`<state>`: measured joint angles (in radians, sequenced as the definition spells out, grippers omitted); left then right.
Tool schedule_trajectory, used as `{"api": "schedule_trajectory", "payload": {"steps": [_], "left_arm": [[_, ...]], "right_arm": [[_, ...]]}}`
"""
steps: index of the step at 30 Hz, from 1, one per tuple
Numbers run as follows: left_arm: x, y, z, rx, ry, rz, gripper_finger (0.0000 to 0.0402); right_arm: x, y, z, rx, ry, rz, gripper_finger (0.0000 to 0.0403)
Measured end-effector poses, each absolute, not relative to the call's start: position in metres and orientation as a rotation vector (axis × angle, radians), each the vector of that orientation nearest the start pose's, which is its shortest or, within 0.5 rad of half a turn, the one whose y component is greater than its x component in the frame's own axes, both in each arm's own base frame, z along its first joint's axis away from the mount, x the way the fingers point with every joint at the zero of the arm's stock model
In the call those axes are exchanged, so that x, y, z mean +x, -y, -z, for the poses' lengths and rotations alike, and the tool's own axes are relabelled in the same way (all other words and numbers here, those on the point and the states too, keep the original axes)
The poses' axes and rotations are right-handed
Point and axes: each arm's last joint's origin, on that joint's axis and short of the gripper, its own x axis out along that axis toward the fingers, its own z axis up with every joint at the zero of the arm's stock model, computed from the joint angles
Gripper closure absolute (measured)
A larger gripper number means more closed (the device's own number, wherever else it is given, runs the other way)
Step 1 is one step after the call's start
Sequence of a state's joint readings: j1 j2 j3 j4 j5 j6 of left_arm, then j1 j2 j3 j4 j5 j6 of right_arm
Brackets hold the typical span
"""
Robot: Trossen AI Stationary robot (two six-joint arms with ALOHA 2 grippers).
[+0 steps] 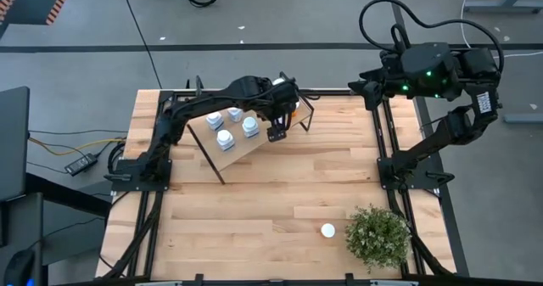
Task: Pick and place medicine bottles onto shelf by color
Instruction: Put the orange pill bottle on the shelf
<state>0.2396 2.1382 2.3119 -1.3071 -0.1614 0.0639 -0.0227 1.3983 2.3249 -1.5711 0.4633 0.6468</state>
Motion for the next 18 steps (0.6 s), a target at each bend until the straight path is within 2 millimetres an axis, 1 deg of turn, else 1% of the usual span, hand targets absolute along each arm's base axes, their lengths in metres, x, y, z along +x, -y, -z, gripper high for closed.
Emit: {"api": "schedule_trajectory", "payload": {"steps": [3,7,18], "left_arm": [[0.4187,-0.1107,-0.3359,0.007,-1.185,-0.324,0.0062],[0.4183,-0.1147,-0.3376,0.010,-1.169,-0.329,0.0073],[0.4184,-0.1163,-0.3378,0.006,-1.163,-0.298,0.0123]], "right_arm": [[0.1484,0.0163,-0.5393,0.470,-0.457,0.653,0.0134],[0.1483,0.0165,-0.5393,0.467,-0.454,0.660,0.0134],[0.1481,0.0169,-0.5394,0.461,-0.449,0.673,0.0134]]}}
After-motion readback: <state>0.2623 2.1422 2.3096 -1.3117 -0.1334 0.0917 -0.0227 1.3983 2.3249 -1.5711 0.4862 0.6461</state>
